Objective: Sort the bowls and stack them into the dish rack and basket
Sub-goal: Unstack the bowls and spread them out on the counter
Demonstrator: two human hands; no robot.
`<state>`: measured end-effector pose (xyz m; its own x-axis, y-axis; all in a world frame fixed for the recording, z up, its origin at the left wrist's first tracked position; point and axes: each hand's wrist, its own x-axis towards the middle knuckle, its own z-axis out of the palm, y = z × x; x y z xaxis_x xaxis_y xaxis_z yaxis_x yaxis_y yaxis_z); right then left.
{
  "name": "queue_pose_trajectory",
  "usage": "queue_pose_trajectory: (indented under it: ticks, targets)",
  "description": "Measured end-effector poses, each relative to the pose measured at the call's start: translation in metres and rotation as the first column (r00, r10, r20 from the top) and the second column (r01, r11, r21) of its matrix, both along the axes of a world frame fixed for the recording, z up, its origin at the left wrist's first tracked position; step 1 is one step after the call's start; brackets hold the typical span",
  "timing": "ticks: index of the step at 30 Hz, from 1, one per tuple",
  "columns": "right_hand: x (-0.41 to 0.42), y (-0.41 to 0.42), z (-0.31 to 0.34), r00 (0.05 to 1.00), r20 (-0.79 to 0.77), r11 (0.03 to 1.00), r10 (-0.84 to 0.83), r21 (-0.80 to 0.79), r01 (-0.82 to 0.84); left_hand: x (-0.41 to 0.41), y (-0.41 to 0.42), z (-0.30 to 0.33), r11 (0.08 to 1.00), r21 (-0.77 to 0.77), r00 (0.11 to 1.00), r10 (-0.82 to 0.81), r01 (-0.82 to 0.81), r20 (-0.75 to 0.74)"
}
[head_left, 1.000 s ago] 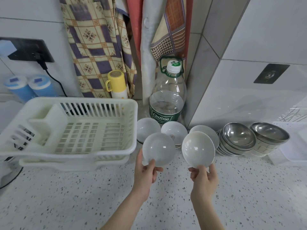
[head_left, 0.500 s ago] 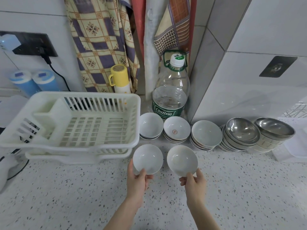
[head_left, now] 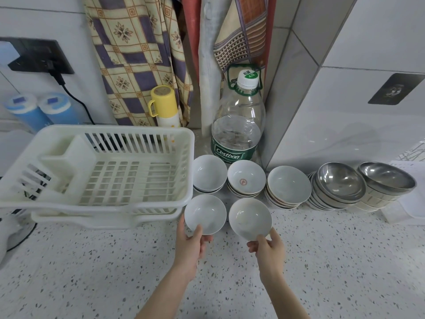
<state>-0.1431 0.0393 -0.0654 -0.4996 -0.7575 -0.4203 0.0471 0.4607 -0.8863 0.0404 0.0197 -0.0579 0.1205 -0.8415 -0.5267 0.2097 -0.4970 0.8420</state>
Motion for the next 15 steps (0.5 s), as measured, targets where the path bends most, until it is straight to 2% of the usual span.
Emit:
queue_pose_trajectory:
  ticks: [15]
  targets:
    - [0.0048,0.0005,0.0047,1.0,-0.012,1.0,0.026,0.007,-0.026,0.008,0.0008,-0.0009,0.994,0.059,0.995,-0.093,0.095,-0.043]
